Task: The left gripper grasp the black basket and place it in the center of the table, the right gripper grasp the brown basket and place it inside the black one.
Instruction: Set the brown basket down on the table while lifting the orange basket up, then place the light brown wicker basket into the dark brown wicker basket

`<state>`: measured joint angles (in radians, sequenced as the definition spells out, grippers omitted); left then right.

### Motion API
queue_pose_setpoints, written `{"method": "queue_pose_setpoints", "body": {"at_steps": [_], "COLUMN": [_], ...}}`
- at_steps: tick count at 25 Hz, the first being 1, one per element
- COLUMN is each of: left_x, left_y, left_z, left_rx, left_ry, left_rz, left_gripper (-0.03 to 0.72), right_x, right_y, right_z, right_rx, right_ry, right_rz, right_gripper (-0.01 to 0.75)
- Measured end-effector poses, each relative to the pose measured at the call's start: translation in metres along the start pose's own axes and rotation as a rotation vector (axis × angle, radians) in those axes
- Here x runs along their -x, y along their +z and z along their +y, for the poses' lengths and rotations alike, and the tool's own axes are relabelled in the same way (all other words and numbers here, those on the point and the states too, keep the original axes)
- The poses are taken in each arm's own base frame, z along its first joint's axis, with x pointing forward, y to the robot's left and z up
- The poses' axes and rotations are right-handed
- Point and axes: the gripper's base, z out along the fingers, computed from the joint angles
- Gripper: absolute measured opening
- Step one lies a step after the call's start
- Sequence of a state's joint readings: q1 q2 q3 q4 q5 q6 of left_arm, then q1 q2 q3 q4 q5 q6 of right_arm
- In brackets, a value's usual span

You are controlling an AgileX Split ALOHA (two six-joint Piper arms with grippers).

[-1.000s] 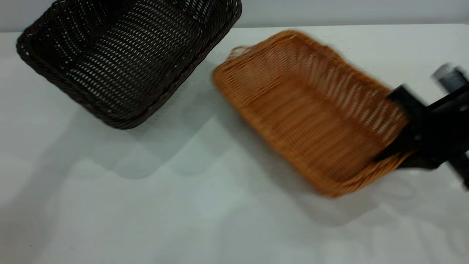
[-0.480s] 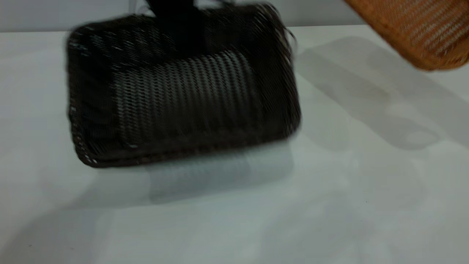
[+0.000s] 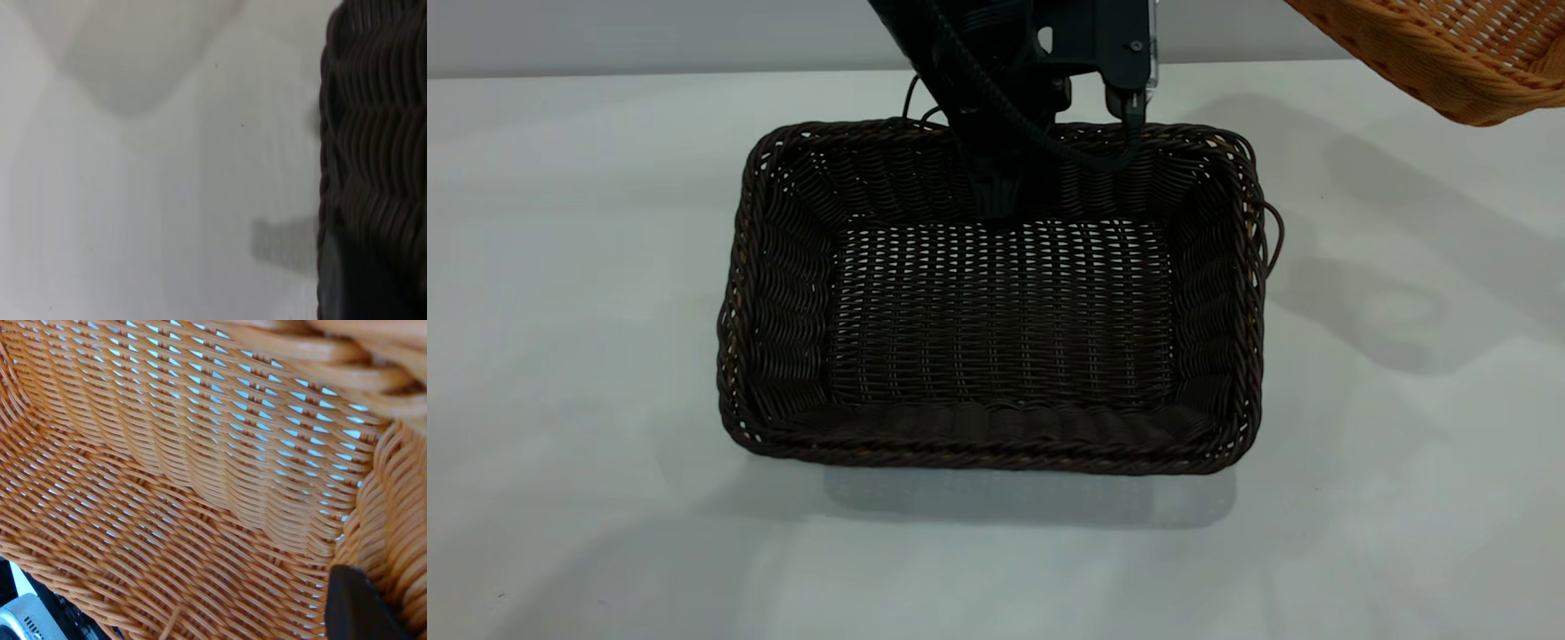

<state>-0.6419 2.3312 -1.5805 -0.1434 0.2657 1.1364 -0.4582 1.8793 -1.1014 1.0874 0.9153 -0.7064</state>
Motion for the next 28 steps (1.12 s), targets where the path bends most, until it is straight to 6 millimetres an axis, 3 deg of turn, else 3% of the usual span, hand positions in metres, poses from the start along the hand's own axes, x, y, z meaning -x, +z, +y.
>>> {"method": "queue_pose_setpoints", "body": {"at_steps": [7,9,12,16,19,24,28], "left_x": [0.004,0.004,-0.005,-0.050,-0.096,-0.149,-0.170], "left_y": [-0.002,-0.013,-0.049,-0.101,-0.131,-0.155,-0.161], "left_z": [0.009,0.018,0.044,0.074,0.094,0.111,0.115], "left_rx": [0.087,0.102,0.102,0.050,0.069,0.134,0.155], "left_ry": [-0.138,-0.238,-0.427,-0.677,-0.824,-0.955,-0.996], "left_rz": [-0.047,-0.059,-0.046,0.072,0.144,0.182,0.198], "left_gripper": [0.520,0.560,0.574,0.576,0.578,0.578,0.579], "right_x": [-0.001,-0.002,-0.008,-0.026,-0.047,-0.081,-0.101], "right_y": [0.000,0.000,0.006,0.029,0.051,0.080,0.098], "right_z": [0.000,0.000,0.007,0.031,0.053,0.087,0.113], "right_rx": [0.001,-0.001,-0.003,-0.019,-0.056,-0.098,-0.131], "right_ry": [-0.003,-0.010,-0.033,-0.116,-0.211,-0.304,-0.374], "right_rz": [0.014,0.028,0.082,0.215,0.330,0.457,0.528], "right_gripper": [0.064,0.064,0.064,0.064,0.064,0.064,0.064]}}
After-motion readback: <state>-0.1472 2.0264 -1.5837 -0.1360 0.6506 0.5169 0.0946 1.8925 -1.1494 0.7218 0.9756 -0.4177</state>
